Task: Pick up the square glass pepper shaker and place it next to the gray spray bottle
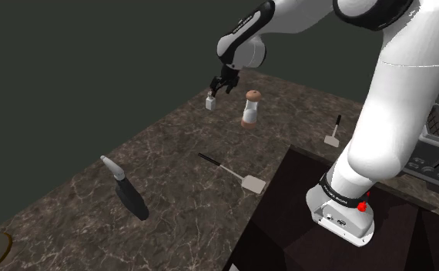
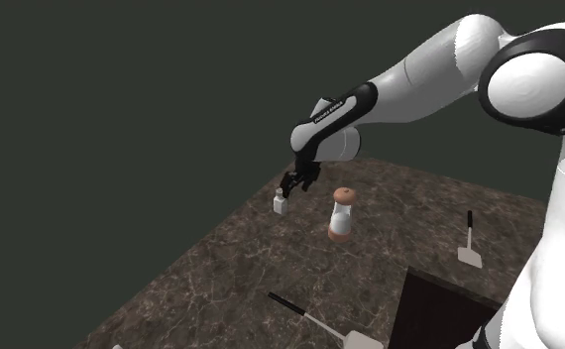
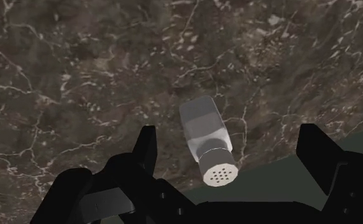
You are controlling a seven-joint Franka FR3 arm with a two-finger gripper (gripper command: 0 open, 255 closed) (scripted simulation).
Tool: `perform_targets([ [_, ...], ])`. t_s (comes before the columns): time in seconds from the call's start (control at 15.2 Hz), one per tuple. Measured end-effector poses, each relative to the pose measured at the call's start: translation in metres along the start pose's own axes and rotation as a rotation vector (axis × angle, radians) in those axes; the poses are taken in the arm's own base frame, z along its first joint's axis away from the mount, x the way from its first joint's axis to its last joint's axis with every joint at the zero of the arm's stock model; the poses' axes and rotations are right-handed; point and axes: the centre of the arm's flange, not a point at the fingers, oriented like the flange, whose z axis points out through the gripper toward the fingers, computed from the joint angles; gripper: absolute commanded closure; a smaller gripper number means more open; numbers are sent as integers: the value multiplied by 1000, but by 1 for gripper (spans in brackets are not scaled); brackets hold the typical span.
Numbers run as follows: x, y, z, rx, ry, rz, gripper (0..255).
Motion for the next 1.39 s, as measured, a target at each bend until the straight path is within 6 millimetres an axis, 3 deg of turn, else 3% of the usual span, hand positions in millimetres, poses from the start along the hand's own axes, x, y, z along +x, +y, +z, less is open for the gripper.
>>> perform_targets([
  [0.26,23,8,34,6,15,-8,0],
  [0.66,26,8,68,8,17,-9,0],
  [1.12,26,9,75,8,18,-9,0],
  [1.19,26,9,75,8,18,-9,255],
  [1.39,26,9,75,8,18,-9,255],
])
